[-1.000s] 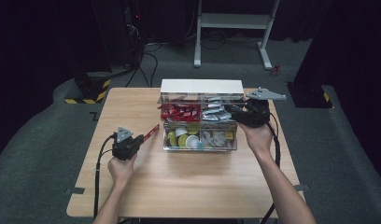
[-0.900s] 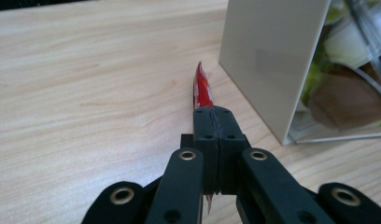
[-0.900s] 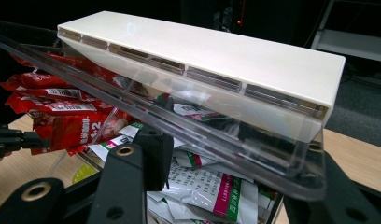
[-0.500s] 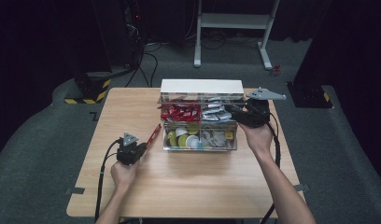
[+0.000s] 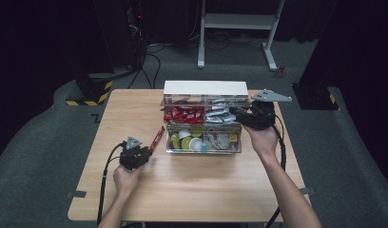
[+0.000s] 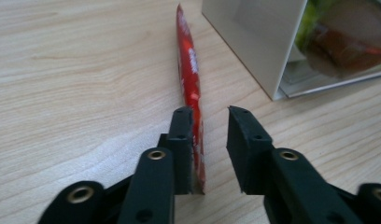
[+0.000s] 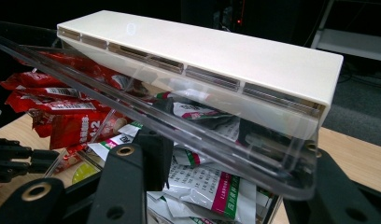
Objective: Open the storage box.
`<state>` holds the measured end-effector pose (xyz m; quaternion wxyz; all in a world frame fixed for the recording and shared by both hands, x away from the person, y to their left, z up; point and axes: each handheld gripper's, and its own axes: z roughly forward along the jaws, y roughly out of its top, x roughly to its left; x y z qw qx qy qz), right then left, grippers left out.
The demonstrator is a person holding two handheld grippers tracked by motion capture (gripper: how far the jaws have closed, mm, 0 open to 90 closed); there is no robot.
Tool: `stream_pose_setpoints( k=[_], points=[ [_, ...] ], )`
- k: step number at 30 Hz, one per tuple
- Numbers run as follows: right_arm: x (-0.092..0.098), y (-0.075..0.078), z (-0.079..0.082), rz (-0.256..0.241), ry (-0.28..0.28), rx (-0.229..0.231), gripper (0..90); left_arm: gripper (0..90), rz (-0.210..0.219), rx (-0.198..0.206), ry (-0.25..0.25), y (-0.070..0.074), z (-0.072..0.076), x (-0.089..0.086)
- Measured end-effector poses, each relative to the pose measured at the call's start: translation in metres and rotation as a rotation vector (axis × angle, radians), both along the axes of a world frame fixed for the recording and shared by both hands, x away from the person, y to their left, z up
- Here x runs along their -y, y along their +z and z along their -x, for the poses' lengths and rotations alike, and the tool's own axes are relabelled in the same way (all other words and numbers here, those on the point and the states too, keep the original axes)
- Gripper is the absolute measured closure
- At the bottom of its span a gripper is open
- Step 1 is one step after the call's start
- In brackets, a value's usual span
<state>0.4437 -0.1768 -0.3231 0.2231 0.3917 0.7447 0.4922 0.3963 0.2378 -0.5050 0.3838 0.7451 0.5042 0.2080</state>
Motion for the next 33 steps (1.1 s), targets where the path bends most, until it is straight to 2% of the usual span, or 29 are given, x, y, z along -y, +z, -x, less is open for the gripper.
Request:
stream_pose_setpoints(
  k=[2,7,11,16,21,23,26,33],
  points=[
    [0.000,0.000,0.000,0.004,0.000,0.001,55.6,66.5,0.017,0.009,0.003,0.003,0.002,-0.003],
    [0.000,0.000,0.000,0.004,0.001,0.000,55.5,62.7,0.028,0.023,0.019,0.009,0.007,-0.013],
    [0.000,0.001,0.002,0.003,0.006,0.003,55.5,61.5,0.065,0.038,0.066,0.010,0.012,-0.025],
    [0.001,0.002,0.003,0.008,0.014,0.006,55.5,59.2,0.070,0.044,0.131,0.002,0.018,-0.040],
    [0.001,0.002,0.004,0.007,0.018,0.009,55.4,57.0,0.032,0.034,0.185,-0.007,0.026,-0.053],
    [0.002,0.003,0.006,0.010,0.021,0.012,55.3,55.8,0.017,0.022,0.205,-0.012,0.027,-0.056],
    [0.002,0.003,0.008,0.007,0.025,0.016,55.4,53.4,-0.020,0.025,0.227,-0.018,0.029,-0.057],
    [0.003,0.003,0.012,0.003,0.031,0.028,55.3,49.0,-0.039,0.009,0.254,-0.022,0.029,-0.058]
  ],
)
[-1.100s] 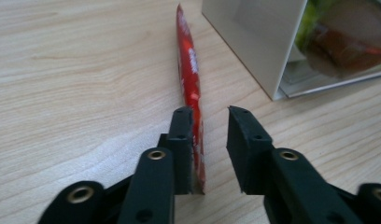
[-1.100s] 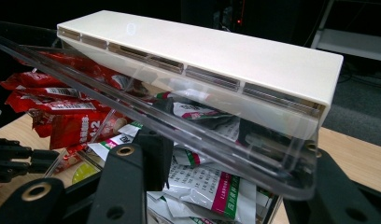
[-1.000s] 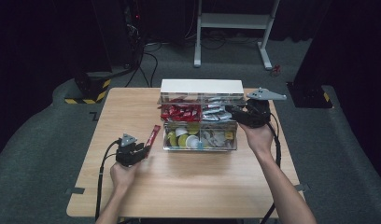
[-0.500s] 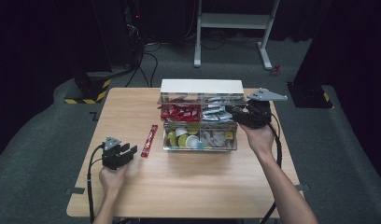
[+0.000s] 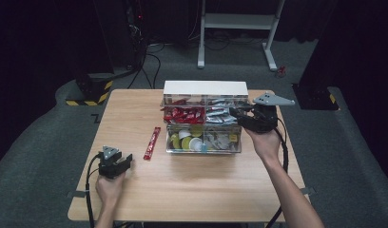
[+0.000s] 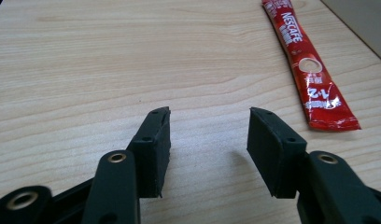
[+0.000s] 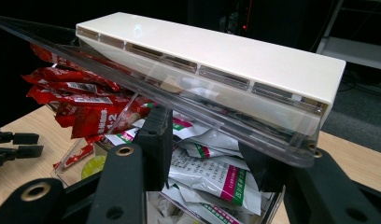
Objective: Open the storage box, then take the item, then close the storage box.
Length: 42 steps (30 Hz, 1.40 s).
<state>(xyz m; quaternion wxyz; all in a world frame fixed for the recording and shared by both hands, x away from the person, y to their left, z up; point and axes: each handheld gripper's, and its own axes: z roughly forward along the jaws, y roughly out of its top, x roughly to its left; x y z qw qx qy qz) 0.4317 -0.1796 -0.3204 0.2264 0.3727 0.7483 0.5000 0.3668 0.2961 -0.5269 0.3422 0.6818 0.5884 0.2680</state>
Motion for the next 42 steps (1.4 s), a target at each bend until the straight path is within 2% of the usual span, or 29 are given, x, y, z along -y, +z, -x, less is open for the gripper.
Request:
stream_pose_setpoints(
  k=[2,4,6,8,27,42],
  points=[
    [0.000,-0.001,0.000,-0.001,0.003,-0.003,55.4,47.3,0.000,-0.016,0.005,0.000,-0.001,0.000],
    [0.000,-0.002,0.001,-0.002,0.002,-0.006,55.4,44.7,-0.024,-0.030,0.006,-0.001,-0.001,0.002],
    [0.001,-0.002,0.001,-0.003,0.004,-0.014,55.4,43.6,-0.056,-0.028,-0.001,-0.001,-0.001,0.005],
    [0.001,-0.002,0.002,-0.003,0.004,-0.015,55.1,42.9,-0.045,-0.031,0.000,-0.001,-0.001,0.004],
    [0.000,-0.004,0.014,0.039,-0.002,-0.004,55.3,37.0,-0.046,-0.036,-0.013,-0.001,-0.003,0.005],
    [0.000,-0.012,0.015,0.030,0.002,-0.023,55.0,36.7,-0.047,-0.037,-0.014,-0.001,-0.003,0.005]
  ],
)
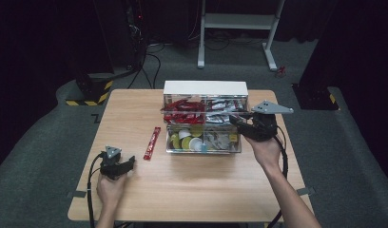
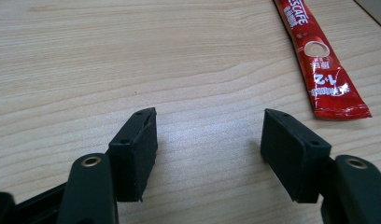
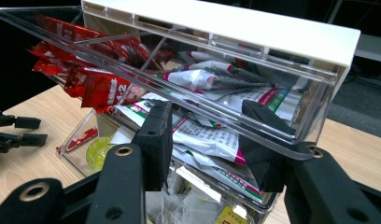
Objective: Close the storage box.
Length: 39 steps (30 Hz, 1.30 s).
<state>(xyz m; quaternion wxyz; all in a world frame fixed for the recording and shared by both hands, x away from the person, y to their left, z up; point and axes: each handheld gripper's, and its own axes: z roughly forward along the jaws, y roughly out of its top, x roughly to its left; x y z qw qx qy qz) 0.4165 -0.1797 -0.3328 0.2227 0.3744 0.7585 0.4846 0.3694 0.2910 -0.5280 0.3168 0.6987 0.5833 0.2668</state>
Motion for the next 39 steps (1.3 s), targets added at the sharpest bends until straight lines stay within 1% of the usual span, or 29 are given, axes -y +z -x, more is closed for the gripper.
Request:
stream_pose_setpoints(
  k=[5,8,11,15,25,30,35,39],
  points=[
    [0.000,-0.002,0.001,0.010,0.002,-0.008,54.6,36.7,0.000,0.000,0.000,0.000,0.000,0.000],
    [0.001,-0.005,0.002,0.008,-0.007,-0.002,53.7,36.7,0.001,-0.001,0.000,0.000,0.000,0.000],
    [0.007,-0.008,0.003,-0.001,-0.024,-0.003,53.6,36.7,0.004,0.000,0.004,0.000,-0.001,0.001],
    [0.016,-0.008,0.006,-0.009,-0.036,0.002,53.2,36.7,0.004,0.000,0.005,0.000,-0.001,0.001],
    [0.030,-0.010,0.012,-0.007,-0.060,0.003,51.8,36.6,0.004,0.000,0.004,0.000,-0.001,0.001],
    [0.038,-0.011,0.016,-0.006,-0.074,0.022,50.4,36.6,0.004,0.002,0.007,0.000,-0.001,0.001],
    [0.047,-0.014,0.018,-0.019,-0.096,0.027,49.1,36.4,0.003,0.002,0.005,0.000,-0.001,0.001],
    [0.056,-0.018,0.021,-0.040,-0.118,0.043,47.5,36.1,0.009,0.002,0.006,0.000,-0.001,0.001]
  ],
)
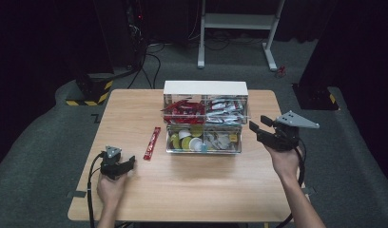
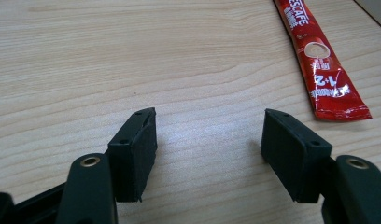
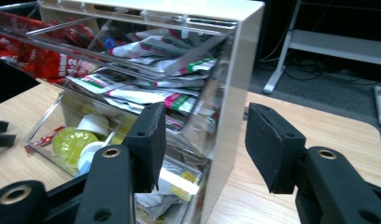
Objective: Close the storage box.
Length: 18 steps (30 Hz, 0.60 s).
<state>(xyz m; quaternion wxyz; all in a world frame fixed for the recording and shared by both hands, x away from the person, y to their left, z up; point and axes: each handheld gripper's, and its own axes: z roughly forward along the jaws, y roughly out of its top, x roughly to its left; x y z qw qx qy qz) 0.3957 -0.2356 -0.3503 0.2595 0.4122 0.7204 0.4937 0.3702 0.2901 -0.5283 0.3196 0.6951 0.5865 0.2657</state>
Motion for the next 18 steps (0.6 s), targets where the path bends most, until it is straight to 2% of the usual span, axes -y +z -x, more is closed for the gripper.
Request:
stream_pose_setpoints(
  k=[5,12,18],
  points=[
    [0.009,-0.004,0.005,-0.007,-0.024,0.000,46.8,35.5,-0.010,-0.003,-0.009,0.000,0.000,0.000],
    [0.026,-0.009,0.011,-0.057,-0.053,-0.001,46.5,35.0,-0.011,-0.002,-0.009,0.000,0.000,0.000],
    [0.033,-0.019,0.015,-0.063,-0.061,-0.012,46.1,35.0,-0.011,-0.002,-0.010,0.000,0.000,0.000]
  ],
)
